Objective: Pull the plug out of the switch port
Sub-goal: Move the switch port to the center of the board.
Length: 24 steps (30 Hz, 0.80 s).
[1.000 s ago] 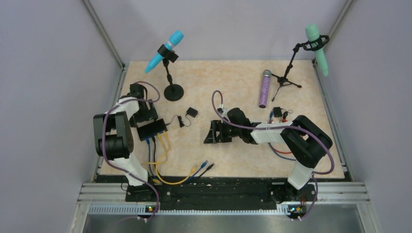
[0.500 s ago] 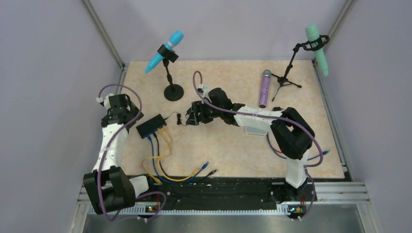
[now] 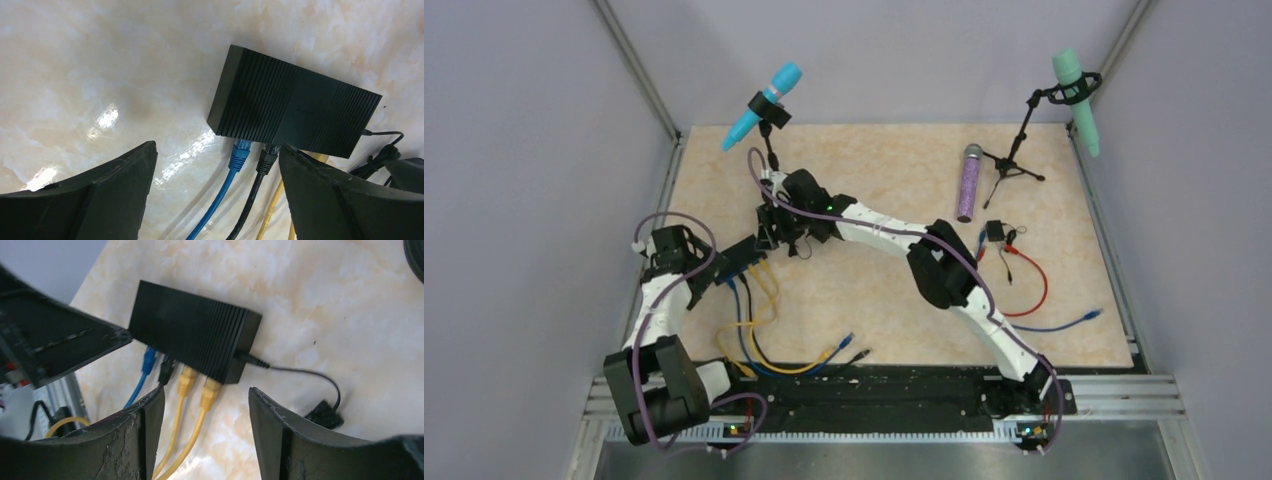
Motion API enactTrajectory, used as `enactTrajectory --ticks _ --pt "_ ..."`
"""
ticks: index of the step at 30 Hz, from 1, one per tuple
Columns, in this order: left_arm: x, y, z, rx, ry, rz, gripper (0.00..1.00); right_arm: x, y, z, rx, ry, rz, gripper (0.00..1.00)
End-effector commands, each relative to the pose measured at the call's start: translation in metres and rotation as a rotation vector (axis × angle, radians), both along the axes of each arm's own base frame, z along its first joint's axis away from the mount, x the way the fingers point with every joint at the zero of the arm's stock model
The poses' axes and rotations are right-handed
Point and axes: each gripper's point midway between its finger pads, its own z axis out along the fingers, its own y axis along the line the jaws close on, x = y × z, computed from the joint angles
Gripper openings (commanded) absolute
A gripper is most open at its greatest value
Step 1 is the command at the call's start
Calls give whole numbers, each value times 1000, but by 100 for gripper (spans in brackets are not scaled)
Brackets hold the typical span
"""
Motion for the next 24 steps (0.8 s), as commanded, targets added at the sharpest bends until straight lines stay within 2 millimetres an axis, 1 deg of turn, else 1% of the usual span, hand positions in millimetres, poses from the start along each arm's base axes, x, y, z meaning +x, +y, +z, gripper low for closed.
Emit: enactTrajectory --ticks 1,2,6,9,11,13,15,18,21,24 --pt "23 7 11 -22 -123 6 94 3 15 -9 -54 -43 56 61" --pt "27 3 11 -43 -141 -14 94 6 18 -10 -47 -49 55 61" --pt "37 5 7 -59 -145 -42 90 12 30 -13 -20 -65 64 61" --pt "47 3 4 -74 -139 -91 87 11 37 -18 5 -65 85 59" --pt "54 0 3 -97 -134 -121 84 12 40 -24 17 -59 90 59" --pt "58 -6 -3 -128 -132 -155 81 8 42 -33 21 -39 102 58" --pt "60 -10 -9 -155 -126 -175 80 4 42 -42 21 -4 114 55" --pt "62 -15 -18 -185 -112 -202 77 -5 42 -51 18 30 130 52" --pt "63 -24 -22 -221 -116 -252 73 -9 41 -53 11 36 127 48" --pt "64 -33 -21 -250 -136 -310 70 -5 37 -52 -8 32 85 43"
